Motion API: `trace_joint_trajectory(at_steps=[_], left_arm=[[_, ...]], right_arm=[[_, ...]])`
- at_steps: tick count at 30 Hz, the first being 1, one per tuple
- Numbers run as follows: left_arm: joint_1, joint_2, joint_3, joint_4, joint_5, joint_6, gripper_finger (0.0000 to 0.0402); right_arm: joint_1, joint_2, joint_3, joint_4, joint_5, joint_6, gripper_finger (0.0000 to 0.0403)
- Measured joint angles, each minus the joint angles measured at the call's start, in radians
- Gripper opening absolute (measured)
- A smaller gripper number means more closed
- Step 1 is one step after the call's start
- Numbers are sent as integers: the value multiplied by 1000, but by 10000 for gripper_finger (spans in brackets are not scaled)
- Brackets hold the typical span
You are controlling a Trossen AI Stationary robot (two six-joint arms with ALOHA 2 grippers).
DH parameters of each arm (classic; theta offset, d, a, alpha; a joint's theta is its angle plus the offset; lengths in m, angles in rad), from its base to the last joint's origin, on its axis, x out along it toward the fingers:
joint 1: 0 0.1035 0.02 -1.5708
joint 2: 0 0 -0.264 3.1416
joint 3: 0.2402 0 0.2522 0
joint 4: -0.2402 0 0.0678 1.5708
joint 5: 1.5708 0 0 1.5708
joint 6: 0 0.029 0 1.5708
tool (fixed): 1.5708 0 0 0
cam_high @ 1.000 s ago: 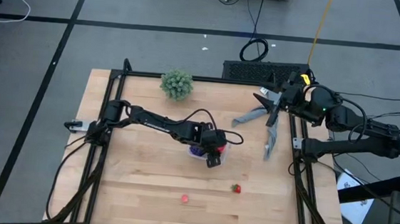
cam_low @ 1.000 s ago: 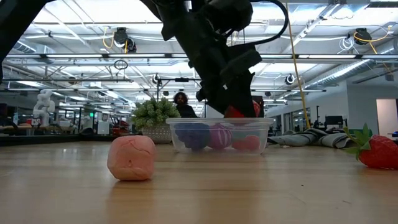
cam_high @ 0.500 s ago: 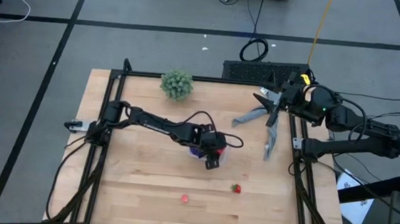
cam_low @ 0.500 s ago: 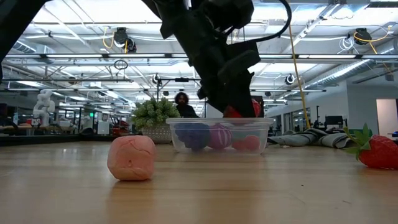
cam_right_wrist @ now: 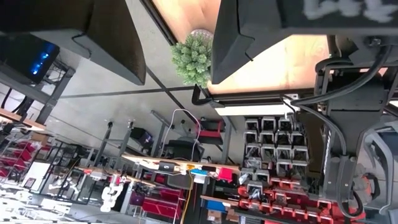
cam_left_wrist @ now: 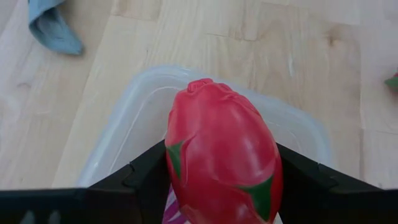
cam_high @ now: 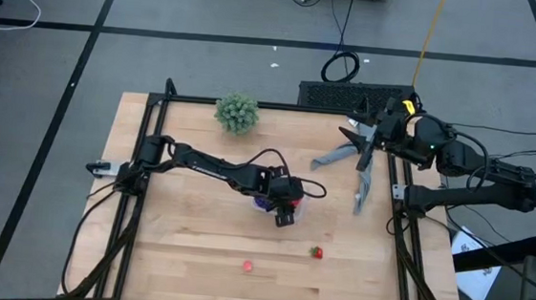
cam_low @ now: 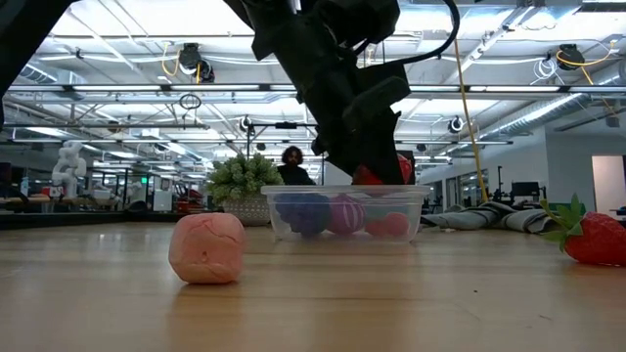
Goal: Pick and placing Produce into tupperware
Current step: Put the dragon fruit into the transparent container, then put the strawberry into the transparent container
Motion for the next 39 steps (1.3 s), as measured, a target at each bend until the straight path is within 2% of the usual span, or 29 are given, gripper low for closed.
trace_joint_trajectory(at_steps=[20, 32, 39], left_arm=[[-3, 9, 0, 0, 0, 7, 234], [-3, 9, 0, 0, -6, 6, 294], [8, 9, 1, 8, -6, 6, 307]], right_arm=[[0, 0, 0, -7, -1, 0, 173], [0, 0, 0, -7, -1, 0, 173], [0, 0, 0, -16, -1, 6, 173]])
